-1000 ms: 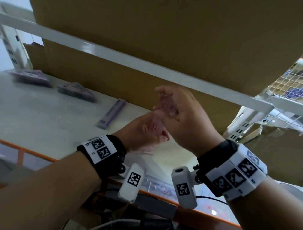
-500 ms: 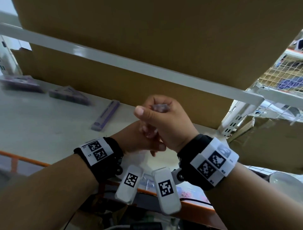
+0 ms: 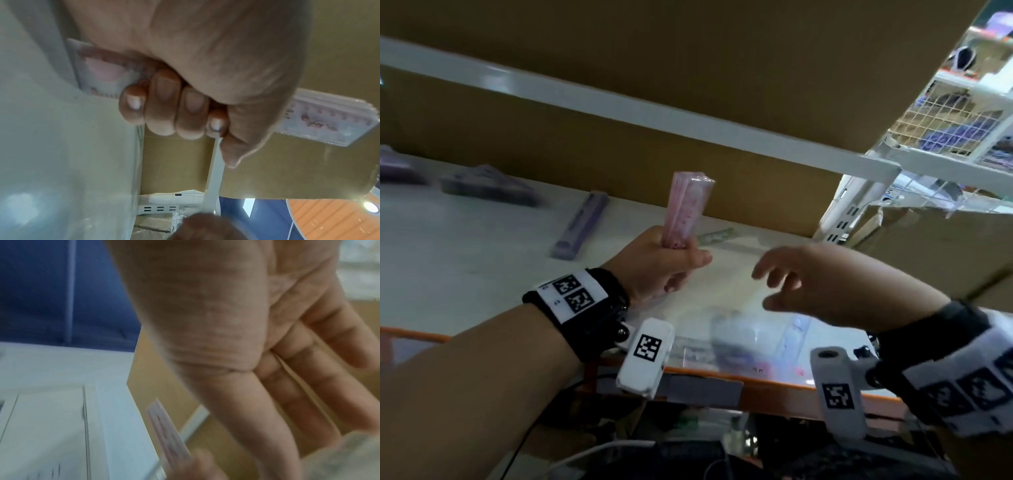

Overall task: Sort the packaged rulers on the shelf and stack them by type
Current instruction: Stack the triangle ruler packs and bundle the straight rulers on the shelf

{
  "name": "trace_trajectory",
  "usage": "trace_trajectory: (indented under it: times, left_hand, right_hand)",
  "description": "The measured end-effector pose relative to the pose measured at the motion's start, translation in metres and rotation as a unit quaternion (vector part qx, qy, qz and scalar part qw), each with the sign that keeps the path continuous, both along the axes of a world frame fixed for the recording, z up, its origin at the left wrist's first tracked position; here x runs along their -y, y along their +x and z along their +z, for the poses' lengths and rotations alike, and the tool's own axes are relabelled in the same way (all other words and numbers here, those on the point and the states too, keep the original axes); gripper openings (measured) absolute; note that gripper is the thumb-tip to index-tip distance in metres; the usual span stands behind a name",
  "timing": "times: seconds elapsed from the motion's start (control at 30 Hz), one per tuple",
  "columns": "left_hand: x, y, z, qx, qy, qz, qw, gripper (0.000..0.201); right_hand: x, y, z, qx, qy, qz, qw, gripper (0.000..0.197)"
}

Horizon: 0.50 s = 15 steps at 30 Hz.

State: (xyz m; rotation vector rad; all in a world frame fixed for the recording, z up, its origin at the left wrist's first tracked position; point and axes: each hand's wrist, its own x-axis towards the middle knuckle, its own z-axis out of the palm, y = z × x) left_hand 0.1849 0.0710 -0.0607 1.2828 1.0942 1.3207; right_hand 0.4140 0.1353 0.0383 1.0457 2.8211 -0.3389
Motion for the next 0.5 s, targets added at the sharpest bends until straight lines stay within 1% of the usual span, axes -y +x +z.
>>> trace_trajectory:
  times: [0.03,0.07,0.1,0.13,0.23,0.3,0.4,0.5]
  left_hand:
    - [0.001,0.001,0.000,0.000,0.003,-0.005,1.000,0.034]
    - [0.002,0.001,0.001,0.001,0.004,-0.006,1.000,0.034]
    - [0.004,0.001,0.002,0.000,0.004,-0.003,1.000,0.034]
    - [0.005,0.002,0.003,-0.005,0.003,0.003,1.000,0.034]
    - [0.006,0.003,0.006,-0.024,0.009,0.015,1.000,0.036]
    - [0.007,0.003,0.008,-0.030,0.010,0.016,0.999,0.036]
    - [0.007,0.004,0.008,-0.033,0.011,0.016,0.999,0.036]
    - [0.007,0.004,0.008,-0.027,0.012,0.016,0.999,0.036]
  right_hand:
    - [0.006,0.007,-0.009,0.058,0.005,0.014,0.998,0.032]
    - [0.013,0.011,-0.019,0.098,0.005,0.027,0.995,0.032]
    - [0.020,0.014,-0.028,0.118,0.001,0.038,0.992,0.033]
    - [0.025,0.017,-0.035,0.116,-0.008,0.043,0.992,0.033]
    - [0.031,0.023,-0.049,0.065,-0.027,0.012,0.997,0.031]
    - [0.033,0.025,-0.057,0.043,-0.022,0.000,0.999,0.026]
    - [0.033,0.026,-0.073,0.004,0.004,-0.014,1.000,0.016]
    - [0.030,0.026,-0.085,-0.044,0.045,-0.053,0.997,0.014]
